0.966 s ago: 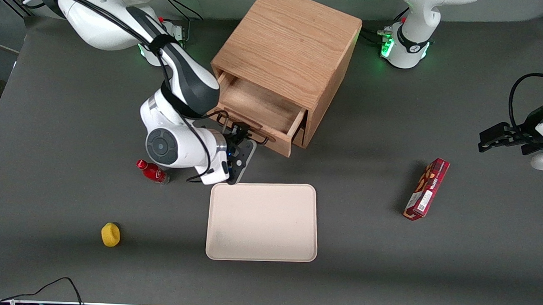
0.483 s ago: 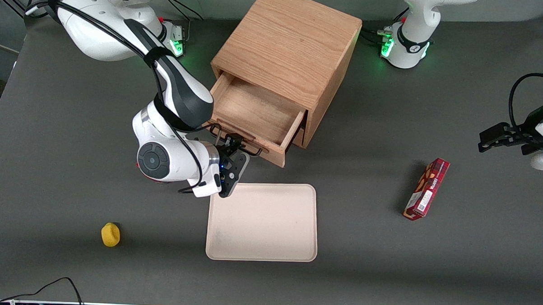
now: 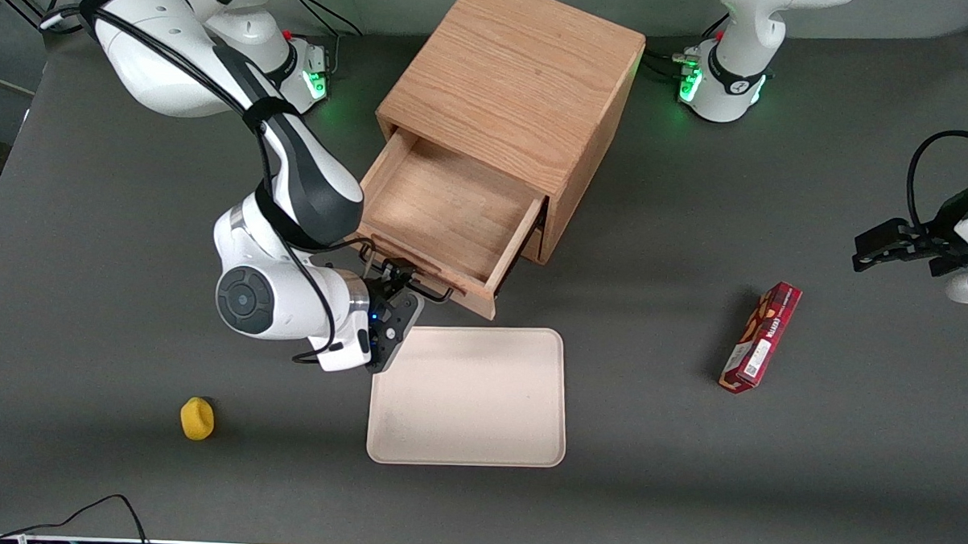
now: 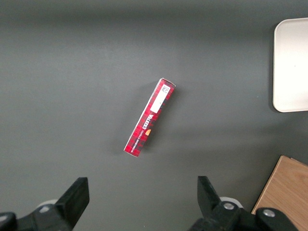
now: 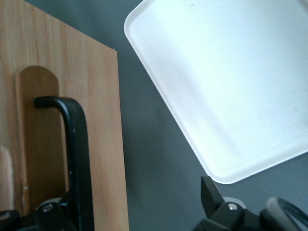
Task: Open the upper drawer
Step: 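Pull the handle outward with the right gripper to slide the drawer open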
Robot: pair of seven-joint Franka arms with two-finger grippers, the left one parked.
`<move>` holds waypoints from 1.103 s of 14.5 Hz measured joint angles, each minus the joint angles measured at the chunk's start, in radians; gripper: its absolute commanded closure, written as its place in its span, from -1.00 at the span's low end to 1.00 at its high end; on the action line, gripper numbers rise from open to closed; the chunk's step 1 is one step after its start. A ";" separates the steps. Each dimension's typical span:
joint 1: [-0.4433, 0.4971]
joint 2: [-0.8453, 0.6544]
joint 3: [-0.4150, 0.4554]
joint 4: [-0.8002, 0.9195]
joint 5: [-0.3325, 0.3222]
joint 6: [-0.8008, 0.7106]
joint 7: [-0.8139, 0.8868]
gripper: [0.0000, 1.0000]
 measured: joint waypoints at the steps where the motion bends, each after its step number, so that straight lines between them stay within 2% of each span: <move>1: 0.000 0.000 -0.009 0.005 0.000 0.000 -0.014 -1.00; 11: -0.003 0.003 -0.094 0.098 -0.003 -0.009 -0.092 -1.00; 16: -0.001 -0.004 -0.099 0.184 -0.003 -0.033 -0.093 -1.00</move>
